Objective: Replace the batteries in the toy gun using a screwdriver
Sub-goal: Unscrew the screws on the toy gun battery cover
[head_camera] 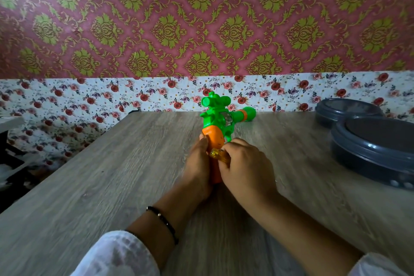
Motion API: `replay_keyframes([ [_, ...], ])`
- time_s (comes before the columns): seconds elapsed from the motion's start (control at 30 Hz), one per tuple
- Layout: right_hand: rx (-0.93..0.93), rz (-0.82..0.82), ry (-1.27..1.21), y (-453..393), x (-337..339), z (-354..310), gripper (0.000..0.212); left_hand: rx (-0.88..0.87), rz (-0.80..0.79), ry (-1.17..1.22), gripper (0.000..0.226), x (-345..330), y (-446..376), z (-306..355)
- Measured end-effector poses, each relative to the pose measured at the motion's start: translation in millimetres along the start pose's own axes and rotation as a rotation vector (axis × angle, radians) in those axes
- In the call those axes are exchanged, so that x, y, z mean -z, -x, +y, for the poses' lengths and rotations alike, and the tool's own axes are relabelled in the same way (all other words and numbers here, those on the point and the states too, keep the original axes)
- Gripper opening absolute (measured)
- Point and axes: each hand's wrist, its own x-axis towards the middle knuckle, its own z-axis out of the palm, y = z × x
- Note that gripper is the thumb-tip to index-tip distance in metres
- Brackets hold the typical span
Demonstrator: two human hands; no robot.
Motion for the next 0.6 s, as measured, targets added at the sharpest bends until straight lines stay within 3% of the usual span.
replay_keyframes([
  [0.23,-0.043,-0.034,0.005,0.1,1.7,-2.9,0.020,-0.047,0.025,-0.067,0.035,4.2,-5.4,-4.1],
  [0.37,0.059,-0.014,0.127,0.7,-2.3,-4.3,0.012,-0.050,0.037,-0.065,0.032,6.1,-6.3,-5.1],
  [0.5,0.097,0.006,0.228,0.0,-6.2,-4.6,0.027,-0.023,0.006,-0.041,0.039,6.4,-2.5,-3.8],
  [0.6,0.099,-0.035,0.200,1.2,-6.0,-3.0,0.019,0.004,0.001,-0.029,0.043,5.4,-1.6,-1.5],
])
